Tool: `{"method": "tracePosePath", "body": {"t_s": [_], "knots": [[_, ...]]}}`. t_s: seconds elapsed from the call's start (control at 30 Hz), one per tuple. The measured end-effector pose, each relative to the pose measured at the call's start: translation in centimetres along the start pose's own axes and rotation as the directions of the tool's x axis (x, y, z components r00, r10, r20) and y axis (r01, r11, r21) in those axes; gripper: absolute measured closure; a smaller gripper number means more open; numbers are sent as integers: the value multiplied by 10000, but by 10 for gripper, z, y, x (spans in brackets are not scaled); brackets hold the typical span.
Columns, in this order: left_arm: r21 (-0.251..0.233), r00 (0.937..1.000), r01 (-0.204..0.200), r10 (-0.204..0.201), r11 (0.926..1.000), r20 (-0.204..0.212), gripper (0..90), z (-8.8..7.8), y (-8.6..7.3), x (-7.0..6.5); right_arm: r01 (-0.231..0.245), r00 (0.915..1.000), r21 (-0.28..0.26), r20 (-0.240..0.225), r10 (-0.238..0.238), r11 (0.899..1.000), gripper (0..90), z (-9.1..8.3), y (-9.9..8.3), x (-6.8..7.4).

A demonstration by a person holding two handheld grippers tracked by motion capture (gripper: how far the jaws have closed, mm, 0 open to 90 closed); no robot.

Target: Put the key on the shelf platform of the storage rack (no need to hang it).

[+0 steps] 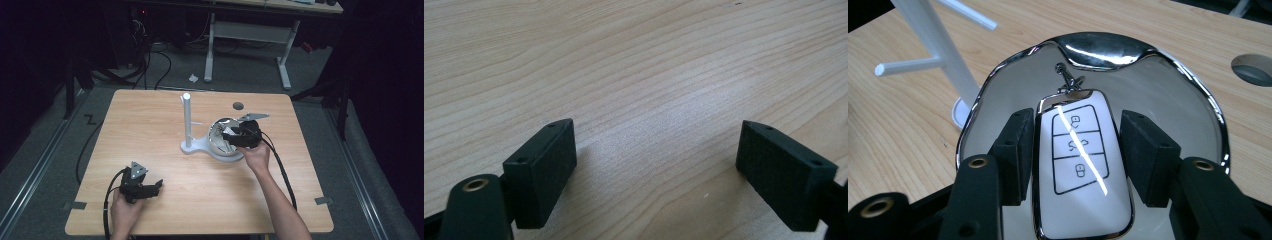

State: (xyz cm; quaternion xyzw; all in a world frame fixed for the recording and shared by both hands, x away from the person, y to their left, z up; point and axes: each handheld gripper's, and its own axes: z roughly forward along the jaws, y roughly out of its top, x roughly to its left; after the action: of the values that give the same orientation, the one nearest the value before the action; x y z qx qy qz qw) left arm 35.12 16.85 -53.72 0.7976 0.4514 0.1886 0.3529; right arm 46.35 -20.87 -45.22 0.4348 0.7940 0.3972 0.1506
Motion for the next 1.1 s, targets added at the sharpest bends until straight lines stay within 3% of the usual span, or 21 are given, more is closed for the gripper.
{"method": "tracePosePath", "body": {"t_s": [0.37,0.57,0.7,1.1], "knots": [[6,10000,-12,12,10000,1,168,0,0,0,289,9995,394,104,-293,9988,491,7,-3,3],[5,10000,-4,4,10000,7,168,0,0,0,413,9990,346,133,-418,9985,480,4,-4,2],[7,10000,14,-14,10000,-7,171,0,0,0,384,9990,117,238,-387,9992,421,-1,-3,1],[12,10000,15,-15,10000,-11,171,0,0,0,313,9989,-101,359,-309,9995,447,-15,-4,-5]]}}
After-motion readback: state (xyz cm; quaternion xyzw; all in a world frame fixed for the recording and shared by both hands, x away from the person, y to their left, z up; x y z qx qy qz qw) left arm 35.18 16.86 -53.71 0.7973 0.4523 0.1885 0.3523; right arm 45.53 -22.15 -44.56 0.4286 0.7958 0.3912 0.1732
